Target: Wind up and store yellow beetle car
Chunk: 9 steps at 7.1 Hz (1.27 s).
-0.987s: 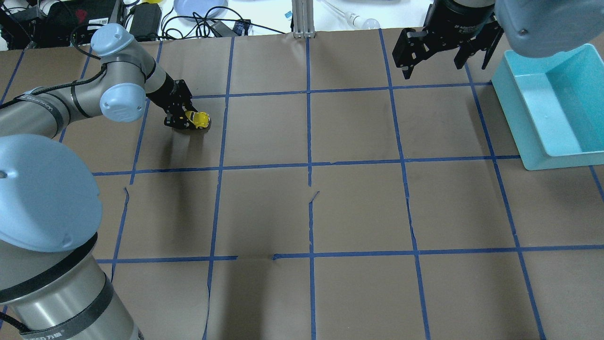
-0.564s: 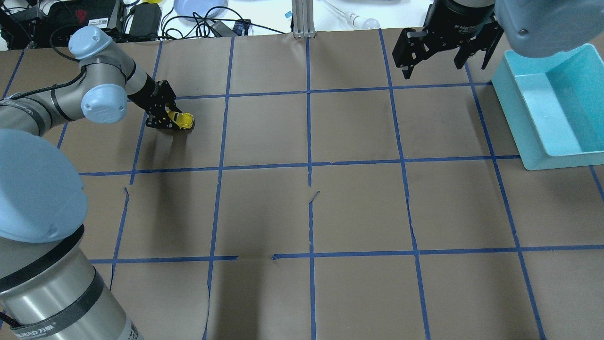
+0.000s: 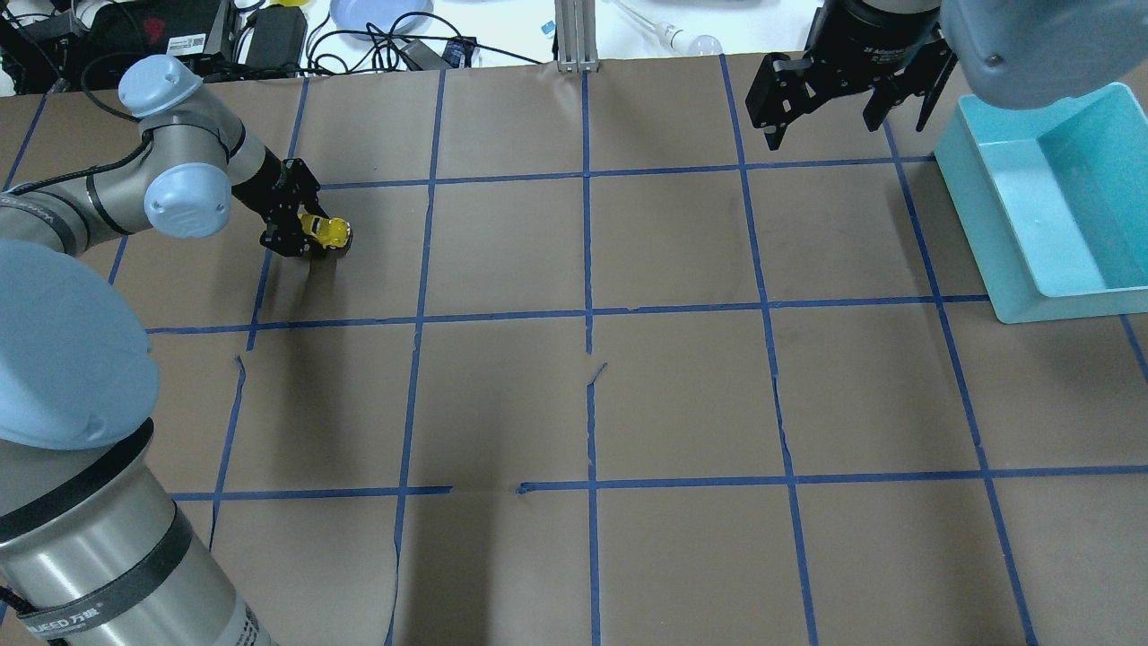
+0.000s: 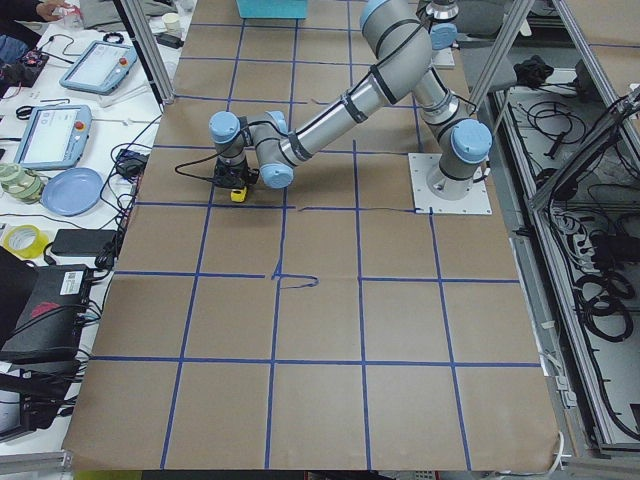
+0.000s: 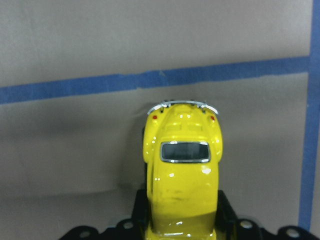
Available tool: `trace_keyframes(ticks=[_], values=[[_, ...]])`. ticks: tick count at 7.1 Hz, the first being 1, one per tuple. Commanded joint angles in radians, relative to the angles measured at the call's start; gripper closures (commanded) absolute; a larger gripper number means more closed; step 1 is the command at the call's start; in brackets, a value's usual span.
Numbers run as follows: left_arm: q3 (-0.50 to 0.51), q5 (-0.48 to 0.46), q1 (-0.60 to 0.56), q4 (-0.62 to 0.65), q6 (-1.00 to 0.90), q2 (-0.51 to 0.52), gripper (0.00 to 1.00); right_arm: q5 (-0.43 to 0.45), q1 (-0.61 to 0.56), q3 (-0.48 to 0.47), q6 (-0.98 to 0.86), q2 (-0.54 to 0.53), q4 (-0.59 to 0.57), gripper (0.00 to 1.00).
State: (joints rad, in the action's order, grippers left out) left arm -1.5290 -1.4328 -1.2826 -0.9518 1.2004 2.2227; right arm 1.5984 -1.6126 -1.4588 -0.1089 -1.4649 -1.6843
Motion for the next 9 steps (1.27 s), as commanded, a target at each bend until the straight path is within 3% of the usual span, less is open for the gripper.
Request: trace_keyframes(ticks=[1,3,4,5,7,9], values=[[0.009,0.002,-0.009,0.002,0.002,-0.033,0.13,0.0,0.0,0.0,0.0,0.0,0.0,0.0],[0.038,-0.009,-0.021,-0.024,-0.021,-0.087,0.12,0.0,0.0,0.0,0.0,0.0,0.0,0.0],[0.077,-0.012,-0.023,-0.104,-0.126,-0.121,0.13,0.0,0.0,0.0,0.0,0.0,0.0,0.0],[0.166,-0.024,-0.018,-0.263,-0.285,-0.15,0.13,0.0,0.0,0.0,0.0,0.0,0.0,0.0],[0.349,-0.127,-0.03,-0.511,-0.532,-0.202,0.03,0.0,0.0,0.0,0.0,0.0,0.0,0.0],[0.435,-0.268,-0.067,-0.675,-0.747,-0.27,0.0,0.0,0.0,0.0,0.0,0.0,0.0,0.0]])
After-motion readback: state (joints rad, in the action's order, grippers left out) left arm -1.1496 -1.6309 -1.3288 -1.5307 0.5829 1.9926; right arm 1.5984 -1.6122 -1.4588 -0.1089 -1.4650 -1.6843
